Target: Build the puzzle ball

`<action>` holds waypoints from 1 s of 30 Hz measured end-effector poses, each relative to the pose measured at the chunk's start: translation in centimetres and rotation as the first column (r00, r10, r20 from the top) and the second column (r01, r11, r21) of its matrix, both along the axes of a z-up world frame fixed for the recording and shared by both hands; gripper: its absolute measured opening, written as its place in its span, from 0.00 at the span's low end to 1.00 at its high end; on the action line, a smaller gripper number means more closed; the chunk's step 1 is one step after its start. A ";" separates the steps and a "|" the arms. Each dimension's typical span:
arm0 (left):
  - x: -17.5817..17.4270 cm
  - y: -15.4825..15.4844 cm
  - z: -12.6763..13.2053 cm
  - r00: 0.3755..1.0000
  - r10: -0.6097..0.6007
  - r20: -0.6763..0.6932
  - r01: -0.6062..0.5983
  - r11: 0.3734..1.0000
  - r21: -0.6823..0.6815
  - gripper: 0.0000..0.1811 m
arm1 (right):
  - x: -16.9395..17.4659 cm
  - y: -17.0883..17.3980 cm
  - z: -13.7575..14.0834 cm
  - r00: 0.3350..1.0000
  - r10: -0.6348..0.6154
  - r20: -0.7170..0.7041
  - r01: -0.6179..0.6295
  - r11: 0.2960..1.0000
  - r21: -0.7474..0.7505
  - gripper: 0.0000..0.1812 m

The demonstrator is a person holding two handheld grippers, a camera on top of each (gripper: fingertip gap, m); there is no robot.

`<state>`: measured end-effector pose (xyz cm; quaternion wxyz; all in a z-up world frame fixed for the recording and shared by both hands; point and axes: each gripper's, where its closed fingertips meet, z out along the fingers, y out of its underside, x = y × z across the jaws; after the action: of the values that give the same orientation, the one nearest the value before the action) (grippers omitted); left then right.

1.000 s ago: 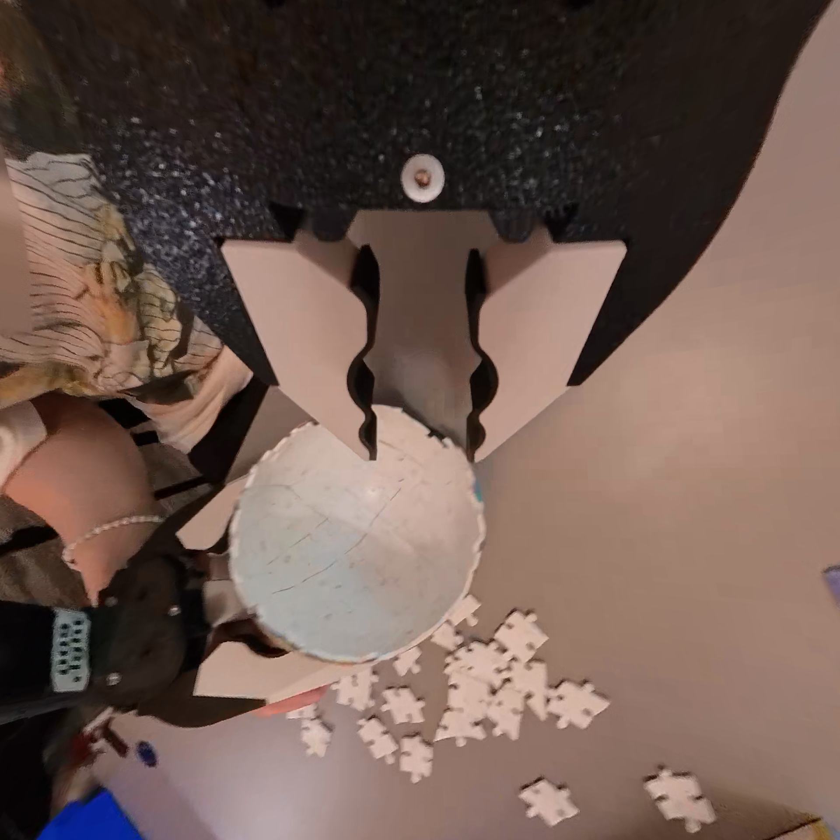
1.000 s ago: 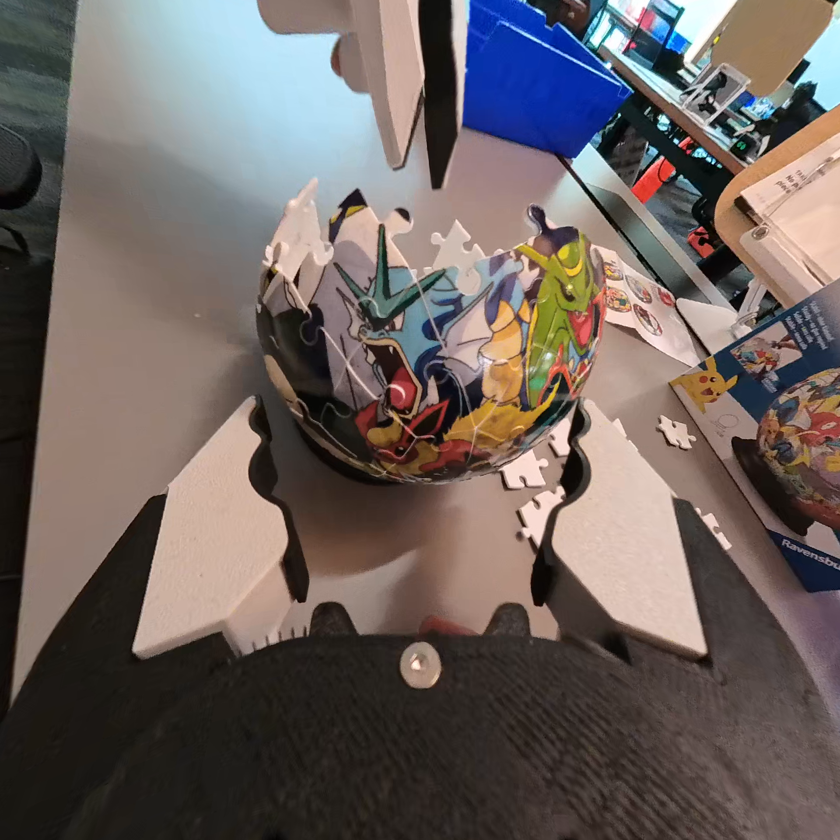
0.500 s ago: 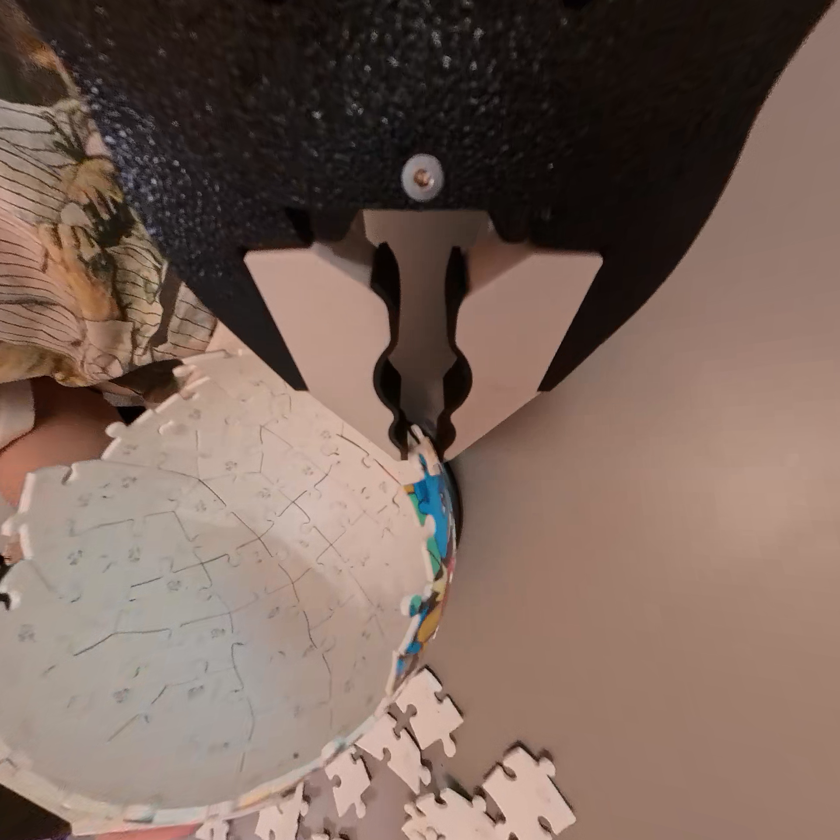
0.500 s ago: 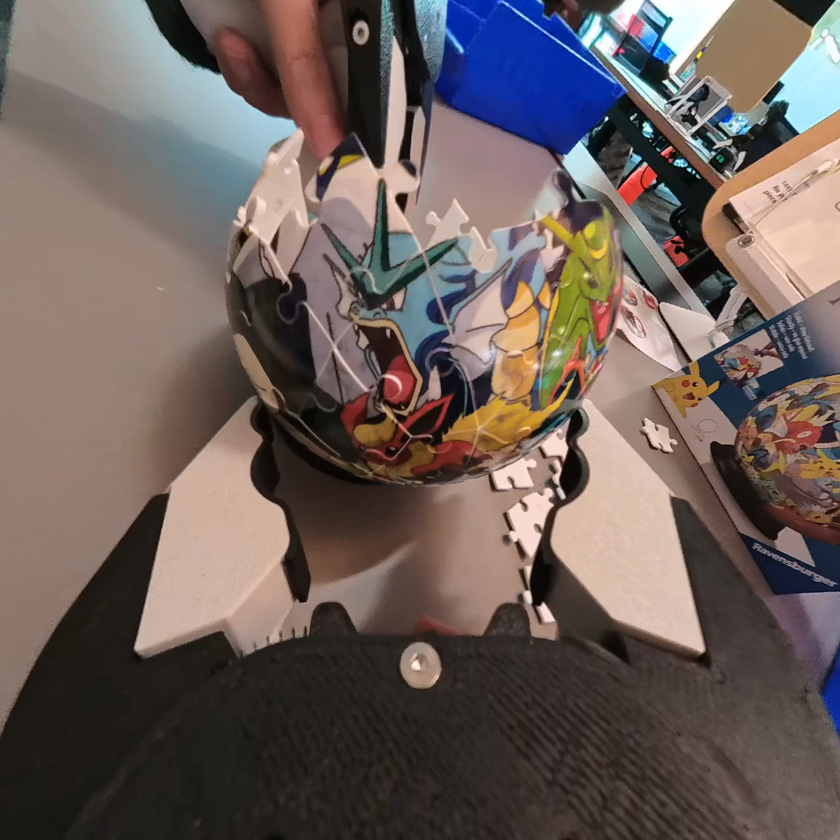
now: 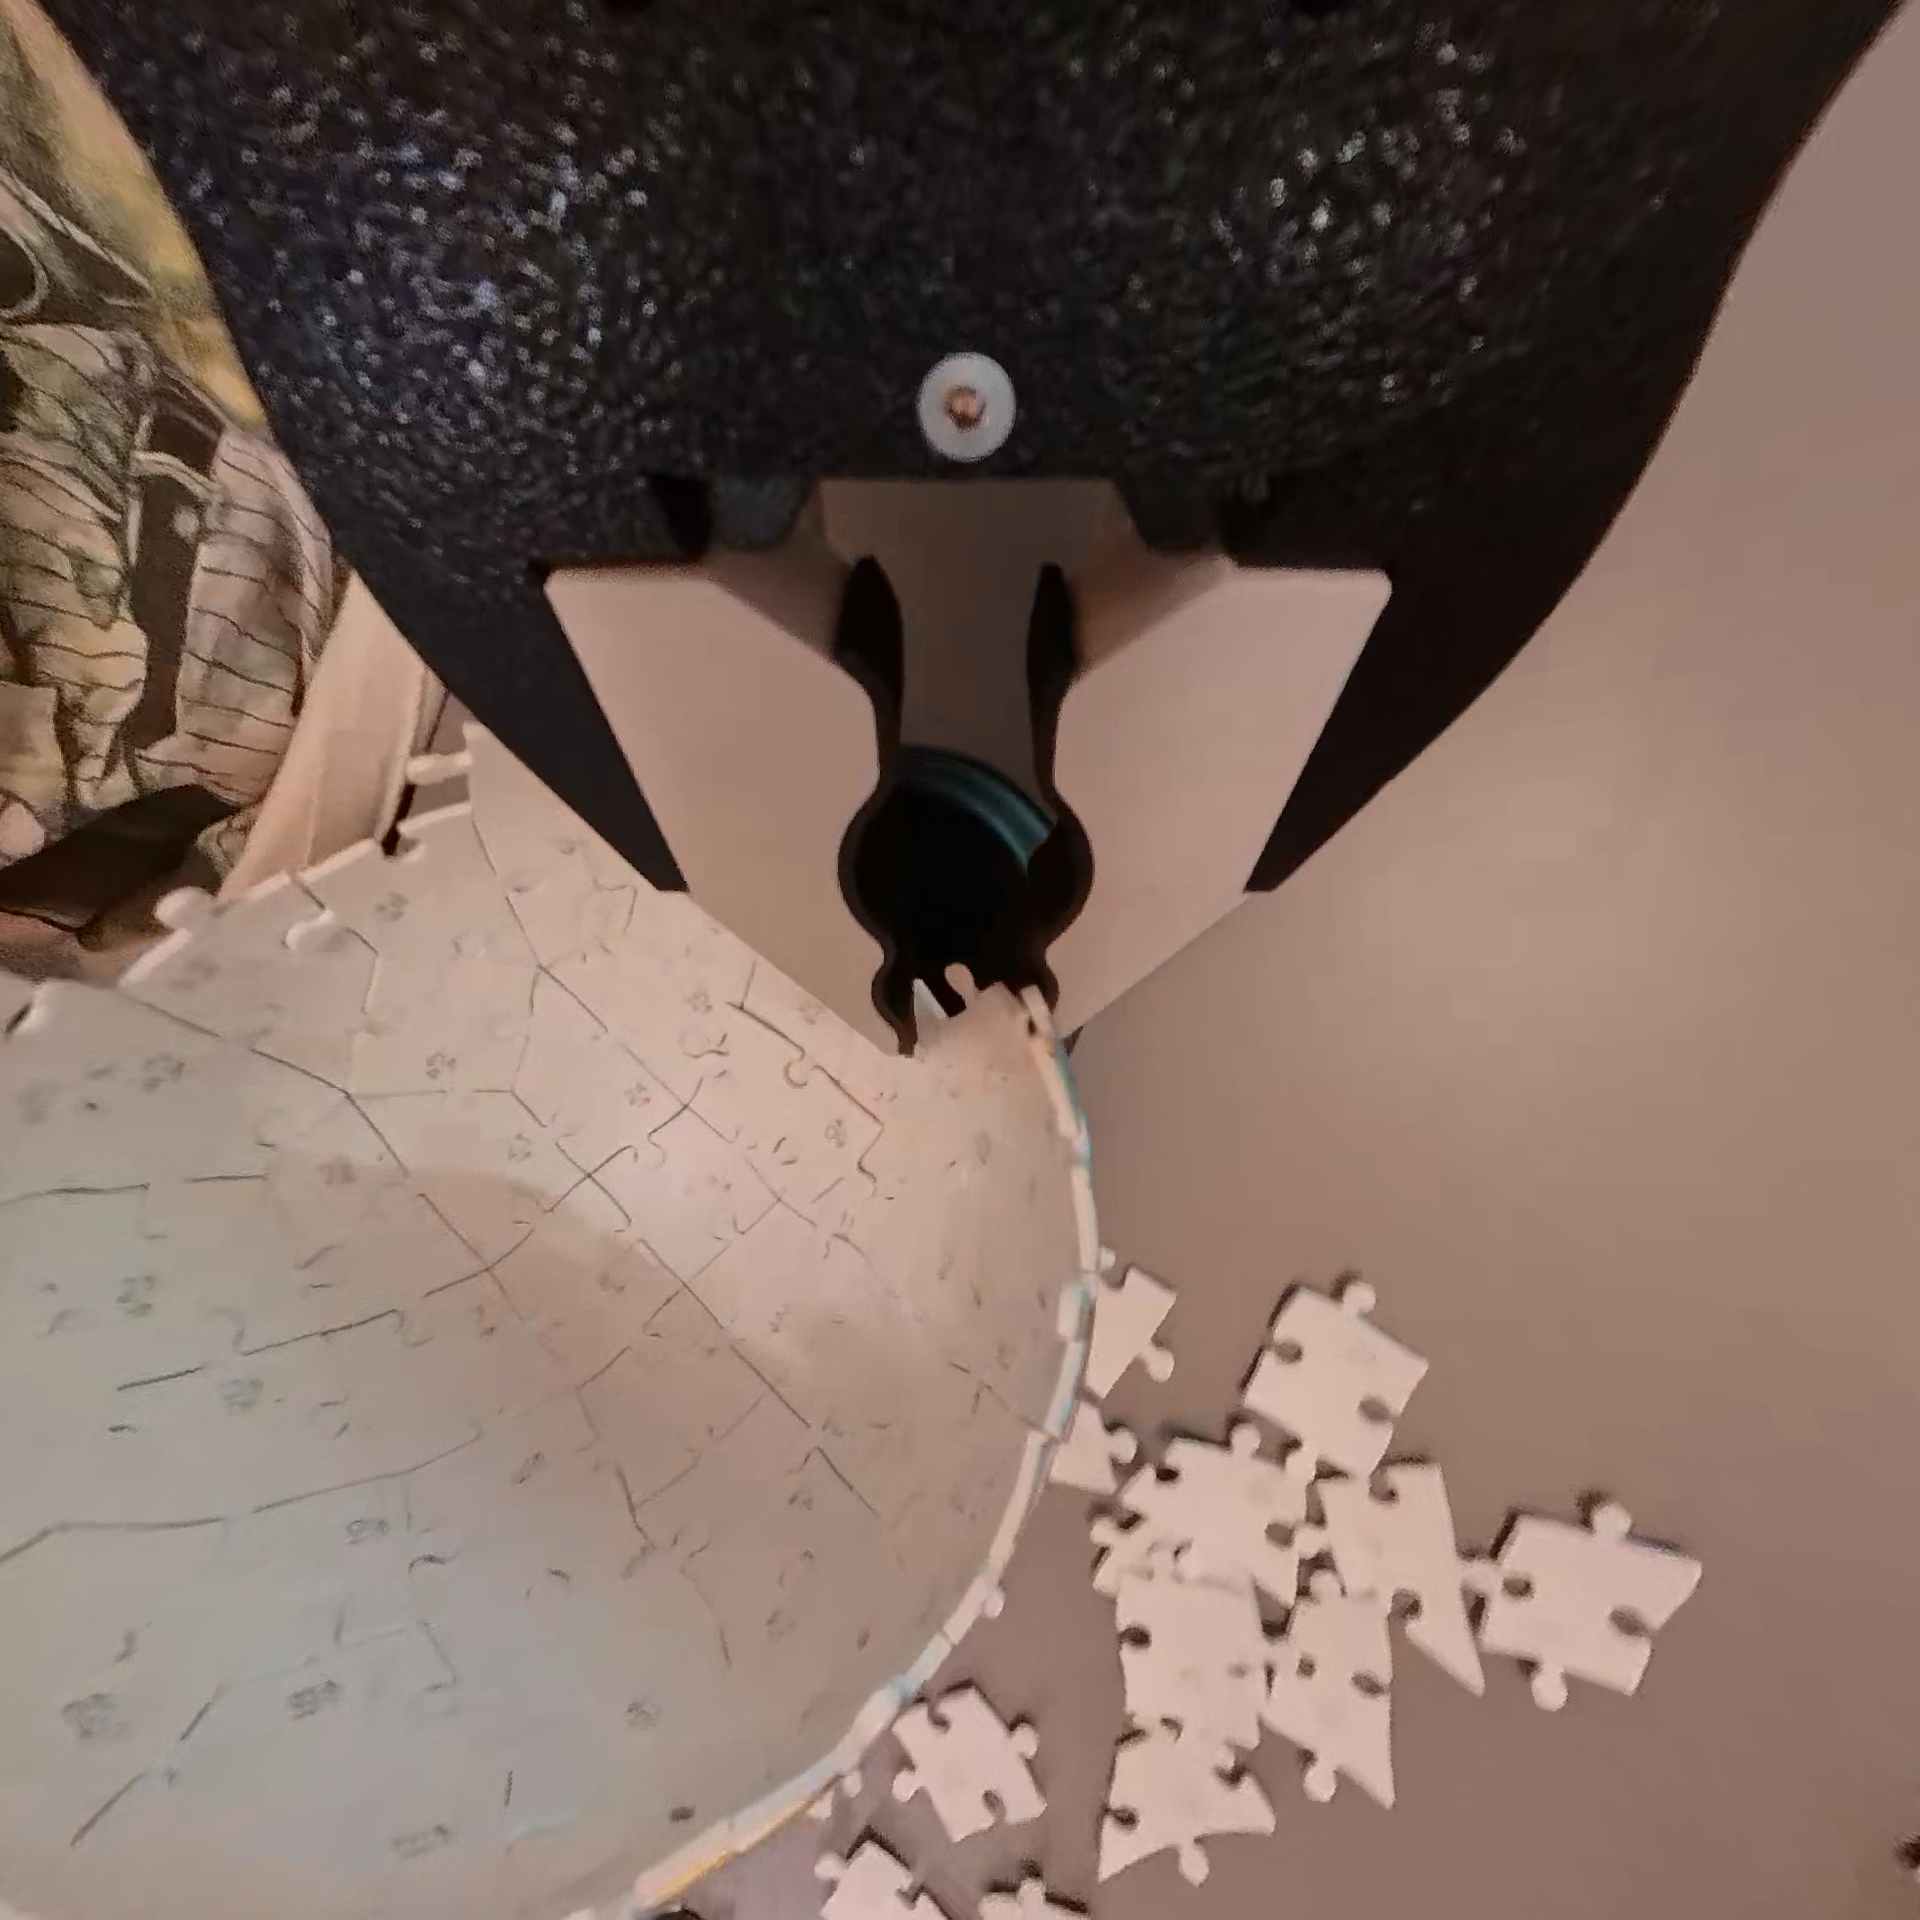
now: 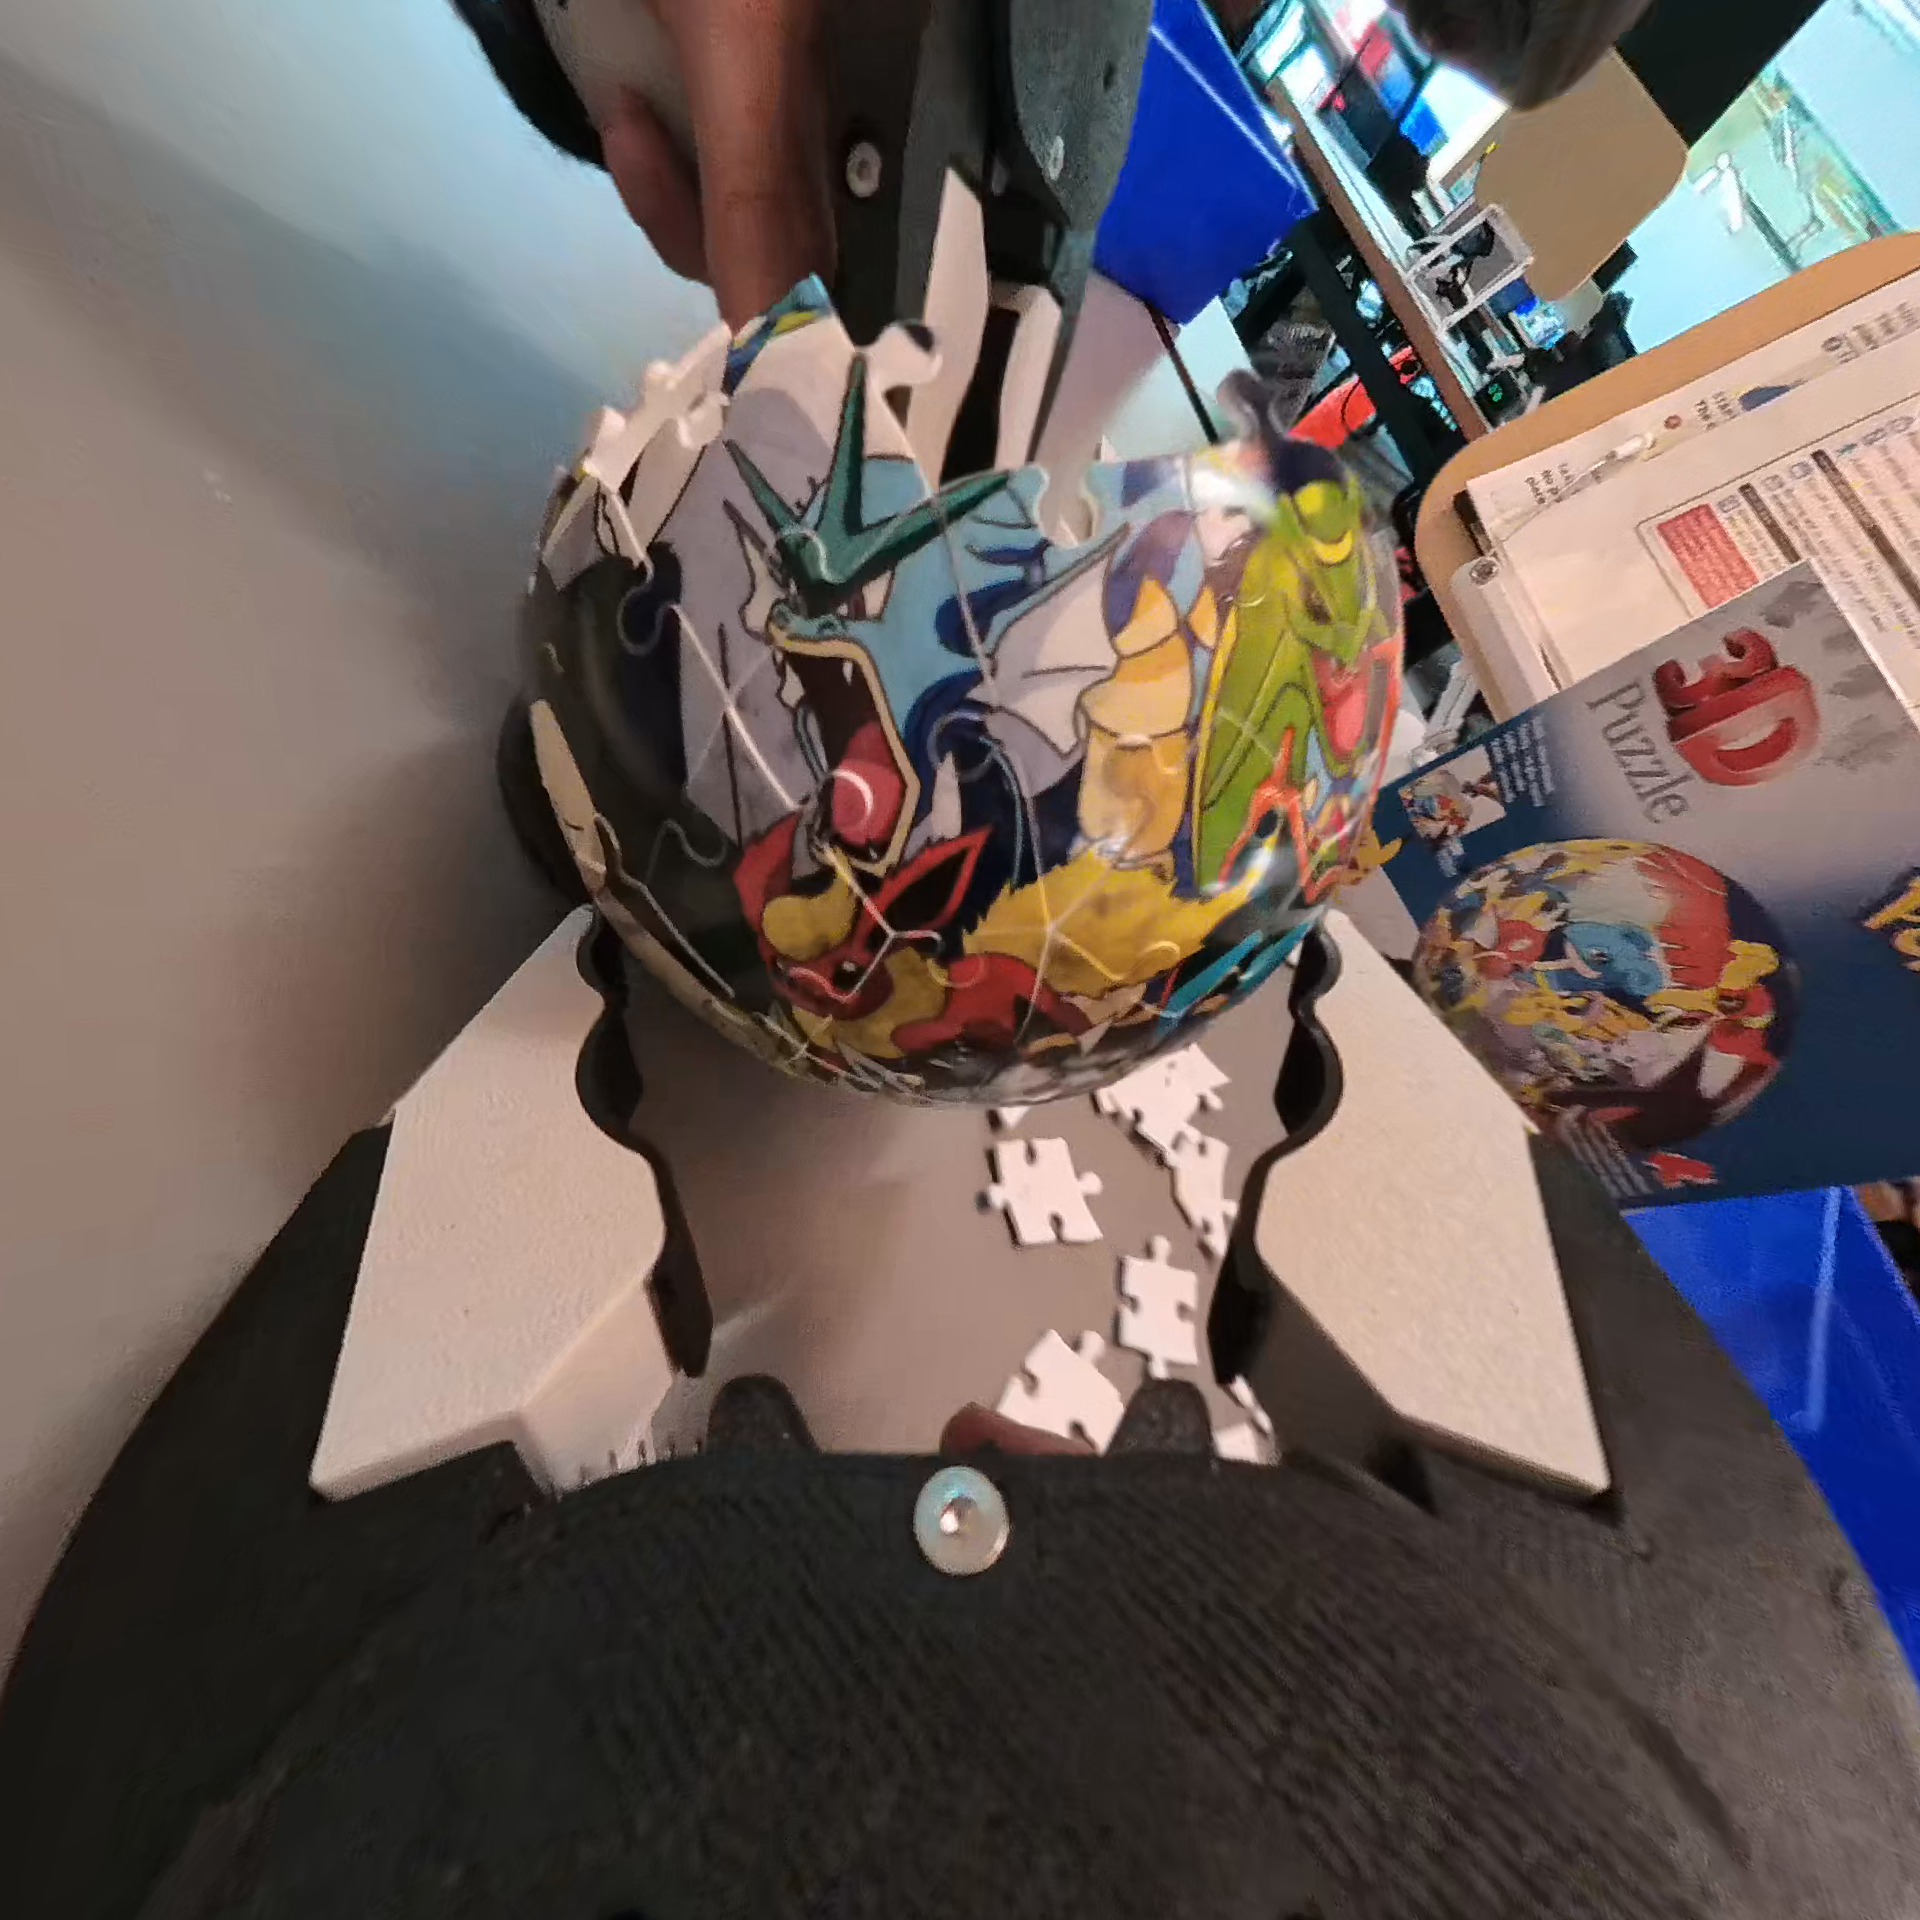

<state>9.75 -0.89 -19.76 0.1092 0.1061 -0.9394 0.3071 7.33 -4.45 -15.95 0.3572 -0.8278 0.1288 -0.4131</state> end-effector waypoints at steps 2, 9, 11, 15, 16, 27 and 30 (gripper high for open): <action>0.0 -1.1 -0.4 1.000 -0.025 0.004 0.025 1.000 -0.007 0.09 | -0.2 -0.8 0.1 1.000 0.004 -0.004 -0.004 0.998 -0.057 0.70; 0.2 -1.4 -1.0 1.000 -0.022 0.010 0.022 0.998 -0.066 0.11 | -0.2 0.0 0.5 0.997 0.067 0.031 -0.060 0.980 -0.188 0.70; 0.3 -0.8 -1.1 0.999 -0.021 0.031 0.023 0.997 -0.068 0.13 | -0.2 0.9 0.9 0.995 0.087 0.052 -0.073 0.971 -0.227 0.69; 0.5 0.0 -1.4 1.000 0.017 0.012 -0.016 0.997 -0.082 0.15 | -0.2 2.9 1.2 0.989 0.132 0.071 -0.107 0.952 -0.287 0.69; 0.7 0.1 -1.5 1.000 0.029 0.003 -0.029 0.996 -0.080 0.17 | -0.2 3.3 1.2 0.987 0.143 0.073 -0.115 0.946 -0.305 0.69; 1.8 0.9 -2.1 0.998 0.032 0.061 -0.029 0.999 -0.040 0.26 | 0.7 5.6 0.2 0.987 0.155 0.053 -0.127 0.928 -0.351 0.68; 2.5 1.3 -2.2 0.993 0.061 0.099 -0.057 0.997 -0.042 0.31 | 0.9 5.6 0.2 0.988 0.140 0.060 -0.111 0.931 -0.348 0.68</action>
<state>12.29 0.42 -21.91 0.0546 0.1161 -0.9340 0.3336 8.22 1.17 -15.76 0.2380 -0.8659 -0.0135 -0.4398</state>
